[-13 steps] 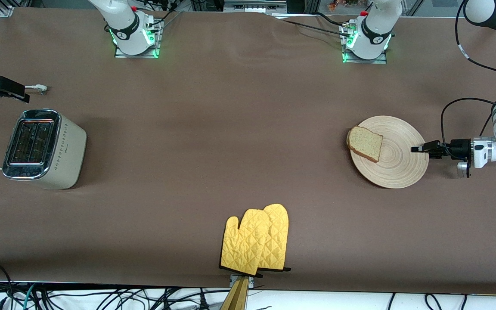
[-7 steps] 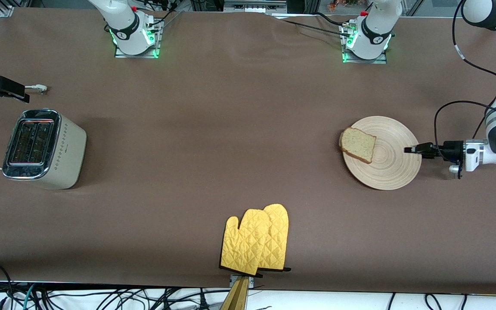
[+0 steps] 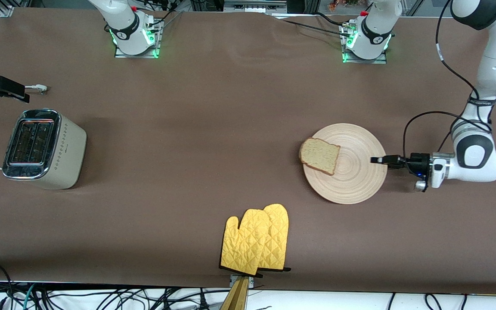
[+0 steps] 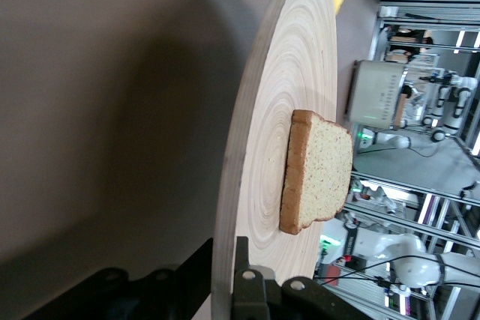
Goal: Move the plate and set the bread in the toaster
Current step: 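Slide the wooden plate with the left gripper toward the table's middle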
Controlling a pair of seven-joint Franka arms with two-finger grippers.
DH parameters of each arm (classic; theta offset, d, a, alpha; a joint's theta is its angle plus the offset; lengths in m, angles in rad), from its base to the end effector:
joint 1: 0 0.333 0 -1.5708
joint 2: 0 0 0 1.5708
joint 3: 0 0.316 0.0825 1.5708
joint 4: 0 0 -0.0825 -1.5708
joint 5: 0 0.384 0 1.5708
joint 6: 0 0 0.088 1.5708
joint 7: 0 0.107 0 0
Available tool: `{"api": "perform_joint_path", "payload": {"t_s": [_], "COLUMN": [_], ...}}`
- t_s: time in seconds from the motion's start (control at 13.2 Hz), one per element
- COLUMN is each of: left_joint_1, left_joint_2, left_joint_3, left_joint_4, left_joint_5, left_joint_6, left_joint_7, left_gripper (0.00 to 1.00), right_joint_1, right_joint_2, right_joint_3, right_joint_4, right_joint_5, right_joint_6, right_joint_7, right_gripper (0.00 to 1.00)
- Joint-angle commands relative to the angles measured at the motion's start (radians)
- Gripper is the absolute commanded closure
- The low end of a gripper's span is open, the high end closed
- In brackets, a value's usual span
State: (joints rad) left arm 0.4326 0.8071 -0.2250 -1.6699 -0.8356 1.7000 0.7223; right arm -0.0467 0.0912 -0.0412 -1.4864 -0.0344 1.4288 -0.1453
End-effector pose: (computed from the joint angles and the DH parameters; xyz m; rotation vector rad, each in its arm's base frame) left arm 0.6071 0.0655 0.1435 1.9827 -0.0351 -0.2634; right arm 0.5642 -0.0527 0.6013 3.1109 0.0855 -0.2372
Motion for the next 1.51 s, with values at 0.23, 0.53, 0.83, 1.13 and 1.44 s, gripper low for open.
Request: {"api": "perform_joint_path", "payload": {"t_s": [0.23, 0.53, 0.83, 1.13, 1.44], "left_joint_1": [-0.202, -0.492, -0.799, -0.897, -0.905], "left_joint_2": [-0.020, -0.019, 0.010, 0.050, 0.069], "left_joint_3": [0.010, 0.162, 0.327, 0.351, 0.351], "left_joint_4": [-0.021, -0.021, -0.021, -0.017, -0.019], "left_joint_5": [-0.256, -0.492, -0.727, -0.816, -0.815], "left_joint_6": [-0.033, -0.011, 0.139, 0.236, 0.239], "left_joint_7": [0.003, 0.011, 0.014, 0.016, 0.016], "left_gripper": [1.00, 1.00, 1.00, 1.00, 1.00], "right_joint_1": [-0.007, -0.009, -0.009, -0.010, -0.013], "right_joint_2": [-0.005, -0.001, -0.001, 0.001, 0.013], "right_joint_3": [0.000, -0.003, -0.002, -0.002, -0.008], "right_joint_4": [-0.003, -0.003, -0.002, -0.003, -0.003], "right_joint_5": [0.017, 0.030, 0.028, 0.028, 0.030], "right_joint_6": [0.005, 0.004, 0.005, 0.005, 0.009], "right_joint_7": [0.010, 0.009, 0.007, 0.009, 0.012], "right_gripper": [0.00, 0.00, 0.00, 0.00, 0.00]}}
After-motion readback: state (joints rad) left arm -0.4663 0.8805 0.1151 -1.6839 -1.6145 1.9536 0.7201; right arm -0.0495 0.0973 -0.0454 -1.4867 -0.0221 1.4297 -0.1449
